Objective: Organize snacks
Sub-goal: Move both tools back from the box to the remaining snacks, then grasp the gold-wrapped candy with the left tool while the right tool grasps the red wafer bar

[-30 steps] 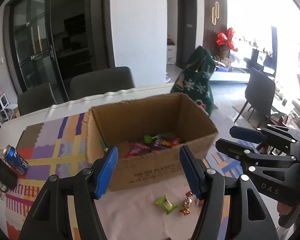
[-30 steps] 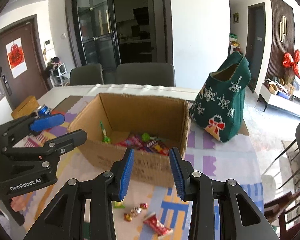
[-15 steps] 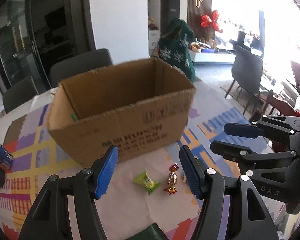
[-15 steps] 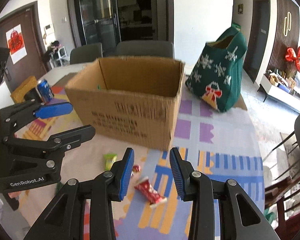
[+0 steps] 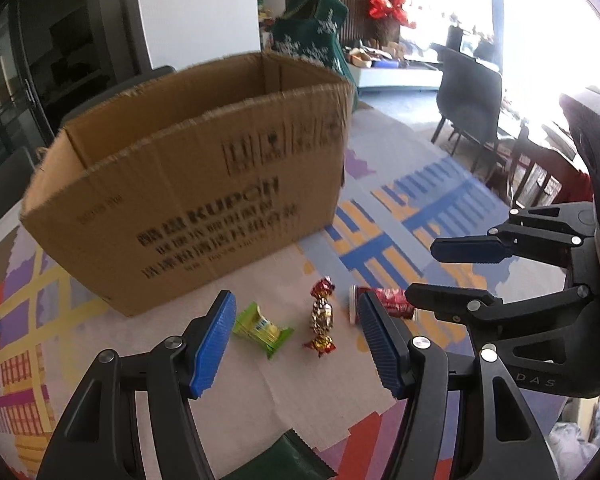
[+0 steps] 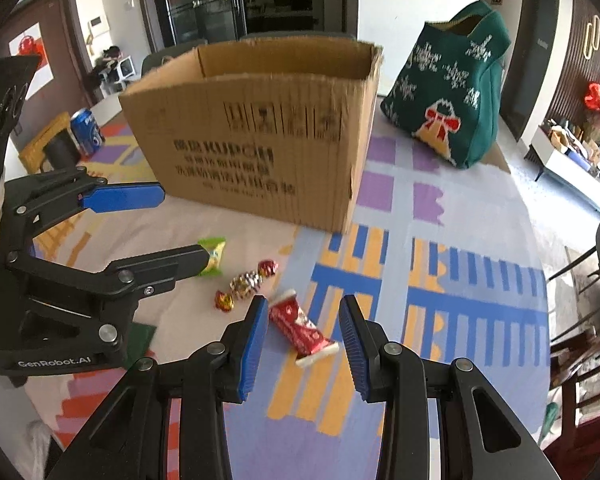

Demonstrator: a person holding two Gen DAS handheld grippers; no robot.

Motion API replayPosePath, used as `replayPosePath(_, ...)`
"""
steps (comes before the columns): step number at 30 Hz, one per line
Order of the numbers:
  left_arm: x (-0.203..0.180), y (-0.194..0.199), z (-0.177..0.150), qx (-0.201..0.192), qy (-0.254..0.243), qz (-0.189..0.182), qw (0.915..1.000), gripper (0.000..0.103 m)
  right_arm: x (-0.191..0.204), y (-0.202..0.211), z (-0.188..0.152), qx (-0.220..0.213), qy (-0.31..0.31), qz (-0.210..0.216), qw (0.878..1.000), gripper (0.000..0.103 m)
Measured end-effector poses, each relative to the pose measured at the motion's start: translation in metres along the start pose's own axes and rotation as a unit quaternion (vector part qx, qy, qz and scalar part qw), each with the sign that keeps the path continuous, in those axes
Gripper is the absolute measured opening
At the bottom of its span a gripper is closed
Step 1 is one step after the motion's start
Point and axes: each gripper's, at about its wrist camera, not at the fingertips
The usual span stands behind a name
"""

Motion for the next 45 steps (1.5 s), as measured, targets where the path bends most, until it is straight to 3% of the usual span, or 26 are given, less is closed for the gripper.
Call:
replayPosePath(19,0.003,-0.058,-0.009,0.074,-0.028,-0.027,0.9965,0.049,0.002,-0.042,-0.014,0.064,0.033,0.007,0.997,0.038)
replayPosePath(25,0.002,-0.067,-0.006,0.082,-0.028,-0.032,0.9958,0.042,0.004,-0.047,-0.013,0.066,0.047,0.013,0.997,0.038)
replayPosePath(34,0.004,-0.077,-0.008,0.094,-0.008,-0.048,0.9943,0.02,0.009,-0.06,-0.008,0.074,0.056,0.02,0.995,0.038)
replayPosePath(42,0.01,-0.066,-0.013,0.084,0.017,-0.047,0.9952,0.019,0.006,-0.072,-0.006,0.076,0.034,0.03,0.996,0.038)
replayPosePath(45,0.012,-0.061,-0.014,0.078,0.03,-0.049,0.9953,0.019,0.007,-0.072,-0.007,0.073,0.03,0.029,0.996,0.028)
Point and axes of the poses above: each gripper's, at about its wrist camera, not at the fingertips, and y roughly against the way its jaws point, x to its left, z to its top, and after that the axes turned 7 degrees about -z, right-handed
